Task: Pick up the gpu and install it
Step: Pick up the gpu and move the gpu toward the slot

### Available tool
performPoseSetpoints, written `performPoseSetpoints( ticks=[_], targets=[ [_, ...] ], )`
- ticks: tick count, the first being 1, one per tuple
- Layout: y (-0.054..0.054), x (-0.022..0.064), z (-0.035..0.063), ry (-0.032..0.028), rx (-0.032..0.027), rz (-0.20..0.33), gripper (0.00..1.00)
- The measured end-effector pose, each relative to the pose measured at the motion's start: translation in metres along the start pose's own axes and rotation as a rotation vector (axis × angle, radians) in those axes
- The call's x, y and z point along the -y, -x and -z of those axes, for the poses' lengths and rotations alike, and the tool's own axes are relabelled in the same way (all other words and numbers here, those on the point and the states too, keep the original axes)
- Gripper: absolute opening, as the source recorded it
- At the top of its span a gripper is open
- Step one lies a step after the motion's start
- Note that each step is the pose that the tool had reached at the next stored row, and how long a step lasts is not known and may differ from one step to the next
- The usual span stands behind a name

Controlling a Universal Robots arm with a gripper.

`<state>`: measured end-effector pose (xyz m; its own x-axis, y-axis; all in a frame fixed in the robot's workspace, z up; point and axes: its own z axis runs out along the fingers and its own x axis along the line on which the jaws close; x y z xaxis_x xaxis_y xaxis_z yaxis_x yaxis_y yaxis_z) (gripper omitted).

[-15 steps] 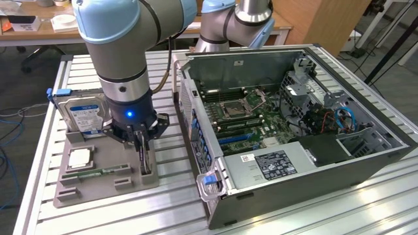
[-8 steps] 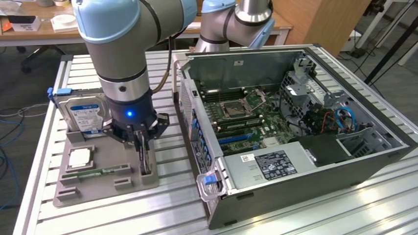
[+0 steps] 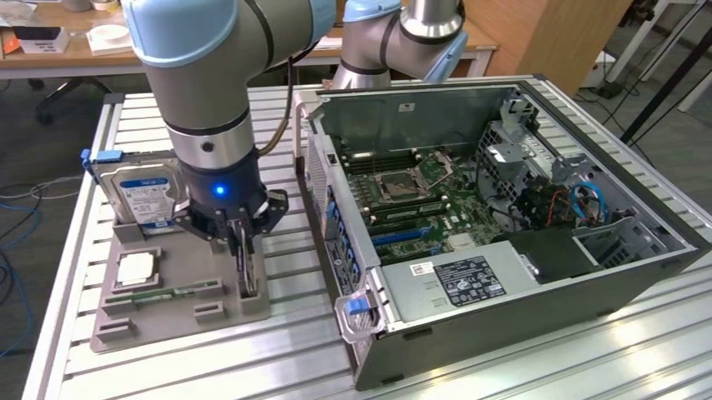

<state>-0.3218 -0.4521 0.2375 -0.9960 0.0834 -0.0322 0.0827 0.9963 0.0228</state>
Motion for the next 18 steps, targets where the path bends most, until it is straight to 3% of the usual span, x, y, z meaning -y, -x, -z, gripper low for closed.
performPoseSetpoints(
  ticks=[18],
  targets=[
    [0.0003, -0.0002, 0.0098, 0.0000, 0.0000, 0.000, 0.27]
  ],
)
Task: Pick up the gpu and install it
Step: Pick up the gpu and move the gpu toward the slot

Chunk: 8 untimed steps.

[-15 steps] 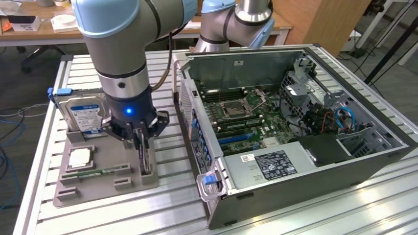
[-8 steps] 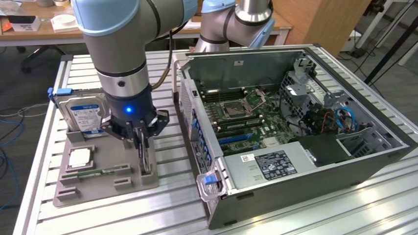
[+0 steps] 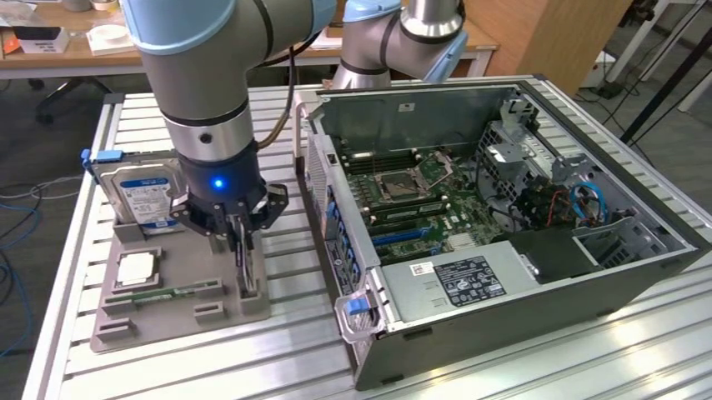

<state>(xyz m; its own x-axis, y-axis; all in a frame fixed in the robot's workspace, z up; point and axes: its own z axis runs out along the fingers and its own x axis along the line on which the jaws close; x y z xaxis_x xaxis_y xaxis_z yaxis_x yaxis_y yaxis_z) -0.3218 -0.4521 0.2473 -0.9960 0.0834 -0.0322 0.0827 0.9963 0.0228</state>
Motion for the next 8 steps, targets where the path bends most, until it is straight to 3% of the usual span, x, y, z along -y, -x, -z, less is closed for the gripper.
performPoseSetpoints(
  ticks=[8],
  targets=[
    [0.0003, -0.0002, 0.0078, 0.0000, 0.0001, 0.000, 0.27]
  ],
)
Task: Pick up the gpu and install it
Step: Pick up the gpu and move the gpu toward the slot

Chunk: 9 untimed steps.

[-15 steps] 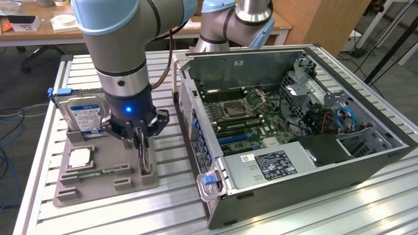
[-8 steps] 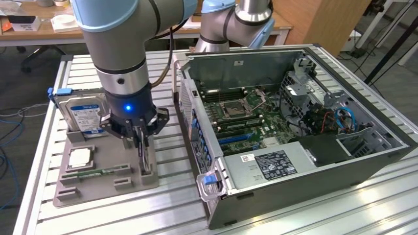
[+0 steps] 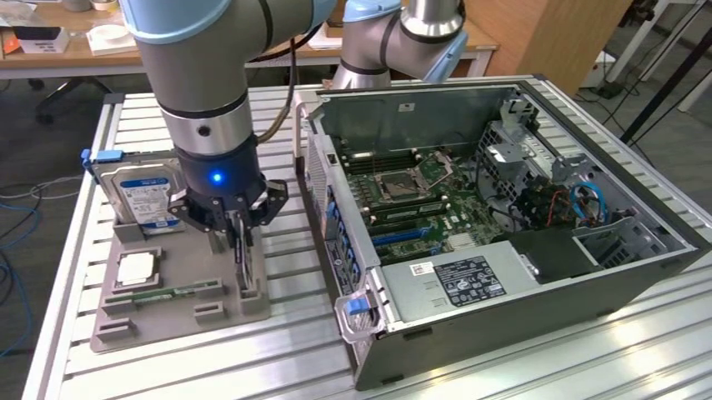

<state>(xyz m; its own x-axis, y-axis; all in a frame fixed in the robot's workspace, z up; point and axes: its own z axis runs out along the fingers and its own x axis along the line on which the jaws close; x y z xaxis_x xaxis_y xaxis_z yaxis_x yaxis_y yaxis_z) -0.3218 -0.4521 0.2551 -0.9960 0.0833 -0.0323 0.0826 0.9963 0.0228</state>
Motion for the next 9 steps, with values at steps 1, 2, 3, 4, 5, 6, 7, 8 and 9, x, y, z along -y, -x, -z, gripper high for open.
performPoseSetpoints(
  ticks=[1, 2, 3, 4, 5, 6, 7, 8, 9],
  targets=[
    [0.0000, 0.0000, 0.0012, 0.0000, 0.0000, 0.000, 0.27],
    [0.0001, 0.0000, 0.0023, 0.0000, -0.0001, 0.000, 0.27],
    [0.0001, -0.0001, 0.0035, -0.0001, -0.0001, 0.000, 0.27],
    [0.0001, -0.0001, 0.0046, 0.0000, -0.0001, 0.000, 0.27],
    [0.0002, -0.0001, 0.0057, 0.0000, 0.0000, 0.000, 0.27],
    [0.0002, -0.0002, 0.0069, 0.0000, 0.0000, 0.000, 0.27],
    [0.0002, -0.0002, 0.0081, 0.0000, 0.0000, 0.000, 0.27],
    [0.0003, -0.0002, 0.0093, 0.0000, 0.0000, 0.000, 0.27],
    [0.0003, -0.0002, 0.0105, 0.0000, 0.0000, 0.000, 0.27]
  ],
)
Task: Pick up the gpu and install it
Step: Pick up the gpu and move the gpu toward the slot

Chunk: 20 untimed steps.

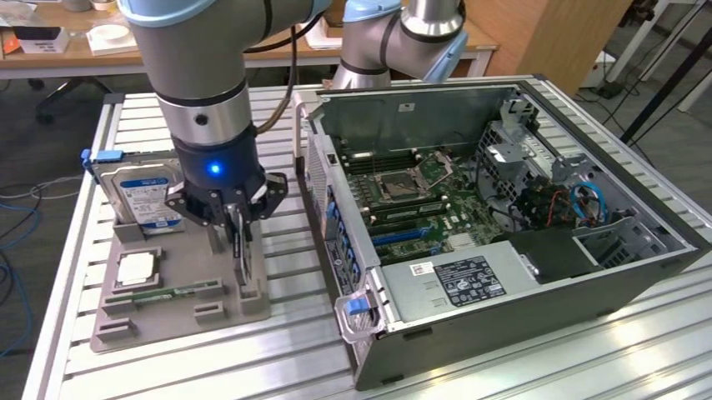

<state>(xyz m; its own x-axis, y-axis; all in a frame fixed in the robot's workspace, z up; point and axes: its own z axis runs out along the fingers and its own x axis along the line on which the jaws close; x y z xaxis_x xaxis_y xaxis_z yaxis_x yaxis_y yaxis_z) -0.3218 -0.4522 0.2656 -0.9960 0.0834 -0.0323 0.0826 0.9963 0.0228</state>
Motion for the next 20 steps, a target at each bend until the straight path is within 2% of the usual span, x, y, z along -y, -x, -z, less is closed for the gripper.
performPoseSetpoints(
  ticks=[15, 20],
  targets=[
    [0.0001, 0.0000, 0.0017, 0.0000, 0.0000, 0.000, 0.26],
    [0.0003, -0.0002, 0.0084, -0.0001, -0.0004, 0.000, 0.26]
  ],
)
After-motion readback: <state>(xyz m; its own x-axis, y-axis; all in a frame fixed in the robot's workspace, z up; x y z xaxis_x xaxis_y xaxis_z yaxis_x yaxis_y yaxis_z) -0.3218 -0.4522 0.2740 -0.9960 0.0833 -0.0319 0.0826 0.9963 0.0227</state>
